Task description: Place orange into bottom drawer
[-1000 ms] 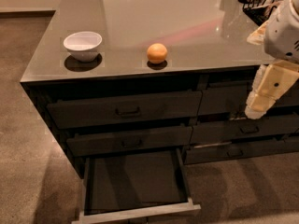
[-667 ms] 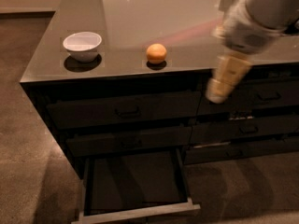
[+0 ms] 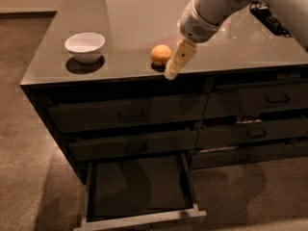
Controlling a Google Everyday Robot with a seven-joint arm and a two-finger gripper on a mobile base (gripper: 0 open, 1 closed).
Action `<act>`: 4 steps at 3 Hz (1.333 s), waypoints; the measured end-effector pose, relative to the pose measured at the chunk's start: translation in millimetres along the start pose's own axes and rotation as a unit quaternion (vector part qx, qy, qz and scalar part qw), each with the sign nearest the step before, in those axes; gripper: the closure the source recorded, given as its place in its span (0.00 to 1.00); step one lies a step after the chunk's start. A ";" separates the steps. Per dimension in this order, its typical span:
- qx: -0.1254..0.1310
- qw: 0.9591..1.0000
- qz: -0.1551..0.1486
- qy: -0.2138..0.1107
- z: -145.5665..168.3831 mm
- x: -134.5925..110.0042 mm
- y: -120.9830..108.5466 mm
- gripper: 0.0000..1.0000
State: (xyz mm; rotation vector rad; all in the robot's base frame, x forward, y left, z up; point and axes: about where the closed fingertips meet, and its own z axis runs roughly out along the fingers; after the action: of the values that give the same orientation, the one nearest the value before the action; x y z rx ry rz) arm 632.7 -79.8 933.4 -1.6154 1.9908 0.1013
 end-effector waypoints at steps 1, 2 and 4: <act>-0.006 0.993 0.090 -0.077 39.5 2.4 -42.6 0.00; -0.006 0.993 0.090 -0.077 39.5 2.4 -42.7 0.00; 0.019 0.983 0.091 -0.161 77.1 -27.7 -54.1 0.00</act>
Offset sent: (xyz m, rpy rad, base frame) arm 0.0439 -0.0023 -0.0137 0.1654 0.0205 -0.0925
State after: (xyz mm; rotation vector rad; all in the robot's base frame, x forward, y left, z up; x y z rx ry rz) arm 714.6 -39.2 897.4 -1.2955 1.8686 0.3675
